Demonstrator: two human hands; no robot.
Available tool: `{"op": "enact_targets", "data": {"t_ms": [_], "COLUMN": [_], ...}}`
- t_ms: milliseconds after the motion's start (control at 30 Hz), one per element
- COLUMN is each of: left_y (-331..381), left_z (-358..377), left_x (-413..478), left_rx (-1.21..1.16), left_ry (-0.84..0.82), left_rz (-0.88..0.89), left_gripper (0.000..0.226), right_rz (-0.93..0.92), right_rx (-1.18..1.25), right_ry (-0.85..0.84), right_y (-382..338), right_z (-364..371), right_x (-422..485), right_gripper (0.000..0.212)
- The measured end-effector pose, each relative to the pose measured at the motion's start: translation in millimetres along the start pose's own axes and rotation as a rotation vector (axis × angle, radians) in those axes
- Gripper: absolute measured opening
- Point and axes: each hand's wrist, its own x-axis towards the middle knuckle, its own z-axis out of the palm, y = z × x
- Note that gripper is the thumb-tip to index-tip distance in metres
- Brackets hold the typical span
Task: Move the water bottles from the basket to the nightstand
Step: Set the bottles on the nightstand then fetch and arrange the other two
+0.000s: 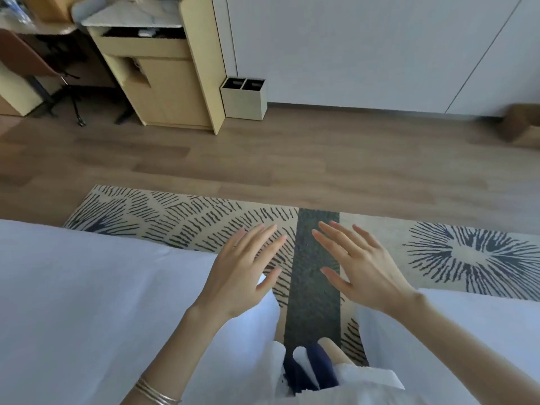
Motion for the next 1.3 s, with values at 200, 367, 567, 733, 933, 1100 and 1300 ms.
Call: {"op": "enact_targets", "data": {"t_ms": [200, 367, 567, 733, 933, 1100, 1300], "left_y": [-26, -38, -51, -61, -89, -120, -192], "left_z": [27, 63, 69, 67, 83, 101, 116], "left_x": [82, 166, 284, 347, 373, 391, 432], "left_rx": [0.0, 0.0, 0.02, 0.028, 0.054, 0.064, 0.035], "left_ry": [-0.014, -0.054, -0.02, 0.031, 0.004, -0.045, -0.065], "left_rz": [-0.022, -0.071, -0.156, -0.252, -0.355, -0.398, -0.461], "left_gripper": [0.051, 0.053, 0.054, 0.054, 0.054, 0.054, 0.054], "right_rz": [0.059, 0.028, -0.075, -0.155, -0.224, -0.282, -0.372], "right_rx": [0.017, 0.022, -0.007, -0.007, 0.056, 0.058, 0.014], "right_ry": [0.01, -0.028, -0.051, -0.018, -0.021, -0.092, -0.148], "right_y": [55, 137, 245, 302, 328, 342, 356], "right_z": [10, 19, -4, -24, -4, 25, 48], "right_x": [57, 106, 192, 262, 312, 354, 443], "right_gripper": [0.061, 0.061, 0.06, 0.06, 0.058, 0.057, 0.056]}}
